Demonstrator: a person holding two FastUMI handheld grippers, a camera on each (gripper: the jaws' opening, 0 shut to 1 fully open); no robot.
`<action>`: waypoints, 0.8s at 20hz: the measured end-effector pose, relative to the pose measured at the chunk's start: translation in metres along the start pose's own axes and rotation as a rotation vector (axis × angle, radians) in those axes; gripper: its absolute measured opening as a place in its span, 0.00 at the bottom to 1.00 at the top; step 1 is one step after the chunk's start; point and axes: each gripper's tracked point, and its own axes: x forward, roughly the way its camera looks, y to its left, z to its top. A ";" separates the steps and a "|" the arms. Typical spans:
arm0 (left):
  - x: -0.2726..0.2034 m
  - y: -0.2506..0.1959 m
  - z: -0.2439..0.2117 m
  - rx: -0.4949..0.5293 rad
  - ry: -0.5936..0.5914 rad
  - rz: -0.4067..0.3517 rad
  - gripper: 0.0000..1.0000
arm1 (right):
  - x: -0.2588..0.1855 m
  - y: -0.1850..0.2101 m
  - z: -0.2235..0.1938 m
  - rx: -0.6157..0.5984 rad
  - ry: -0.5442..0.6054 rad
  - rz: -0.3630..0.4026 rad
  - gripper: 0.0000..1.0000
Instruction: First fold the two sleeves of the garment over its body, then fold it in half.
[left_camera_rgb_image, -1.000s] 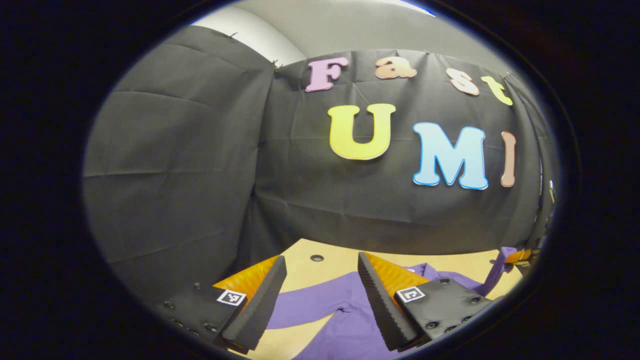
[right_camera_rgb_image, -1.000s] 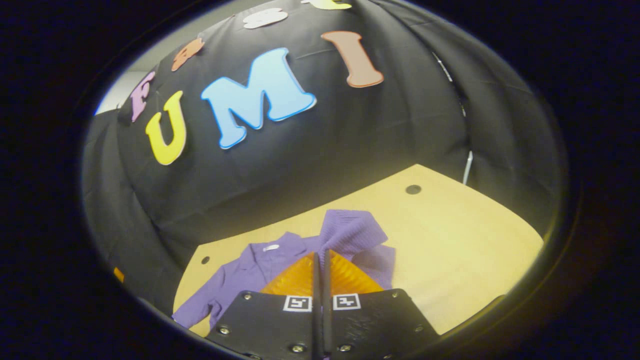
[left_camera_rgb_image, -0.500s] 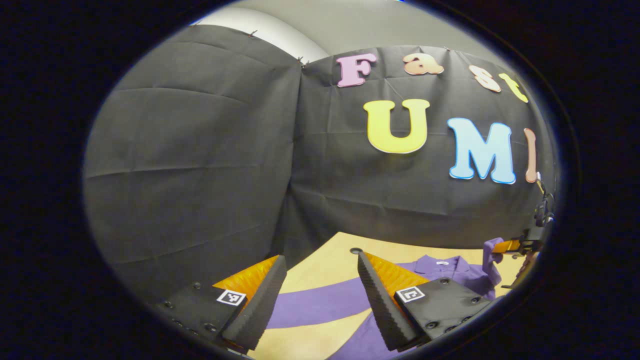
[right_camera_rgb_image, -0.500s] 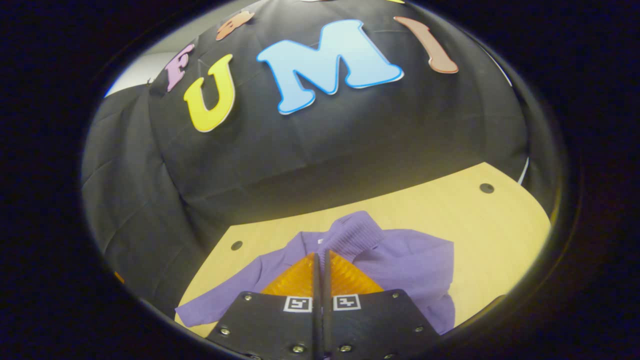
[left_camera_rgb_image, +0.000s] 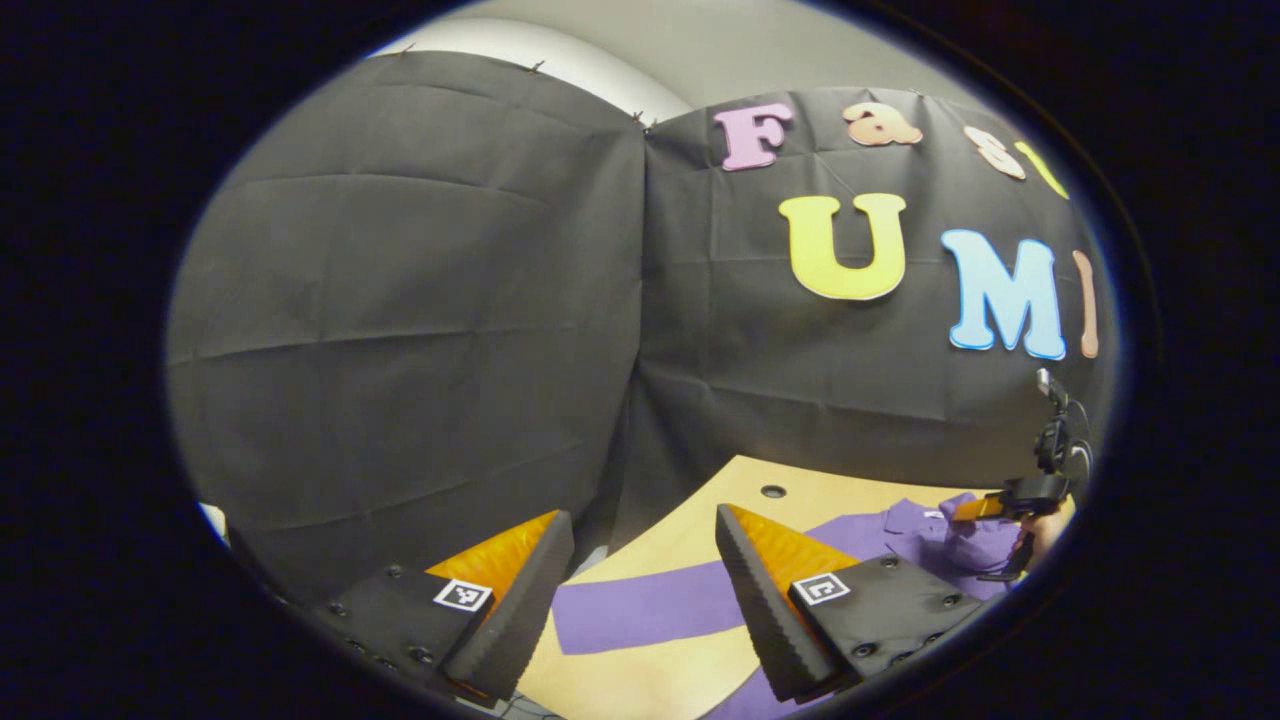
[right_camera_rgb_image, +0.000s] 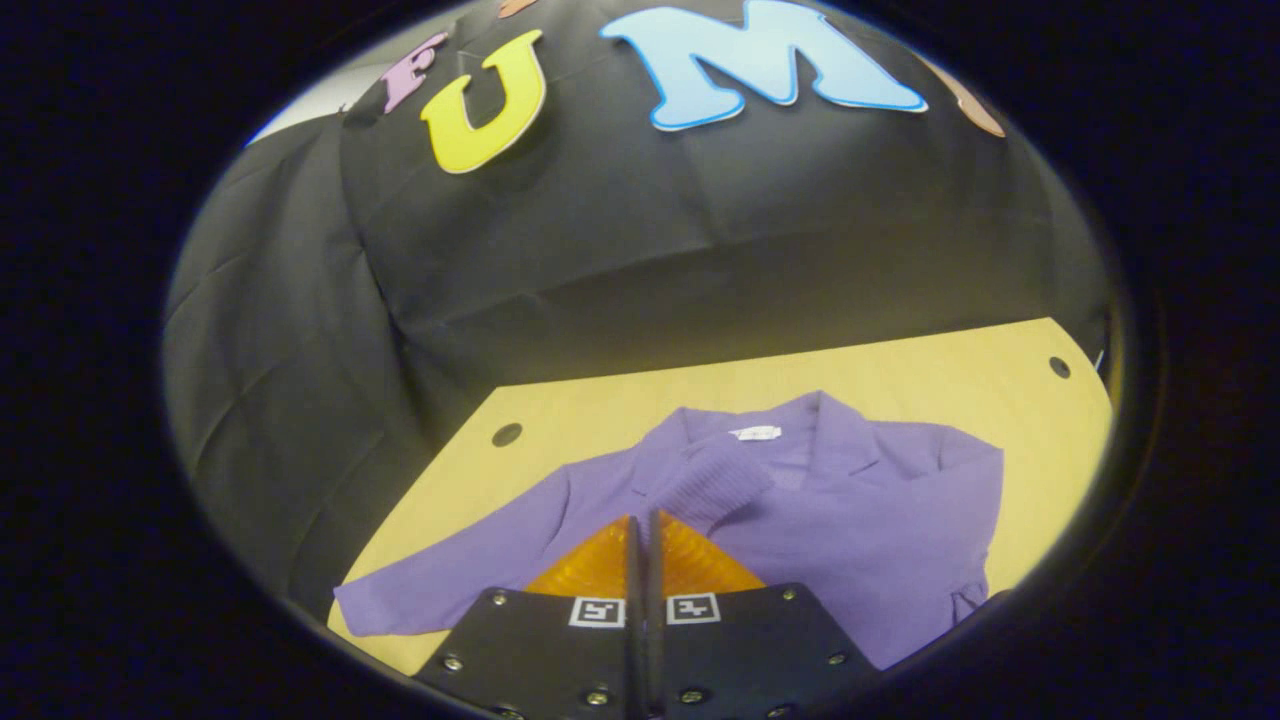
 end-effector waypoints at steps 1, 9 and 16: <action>0.000 0.004 -0.003 -0.001 0.004 0.005 0.94 | 0.004 0.005 -0.002 -0.014 0.008 0.007 0.00; -0.001 0.021 -0.014 -0.012 0.018 0.017 0.95 | 0.017 0.028 -0.022 -0.107 0.043 0.028 0.01; 0.007 0.021 -0.024 -0.033 0.028 0.006 0.95 | -0.008 0.041 -0.022 -0.204 0.029 0.024 0.97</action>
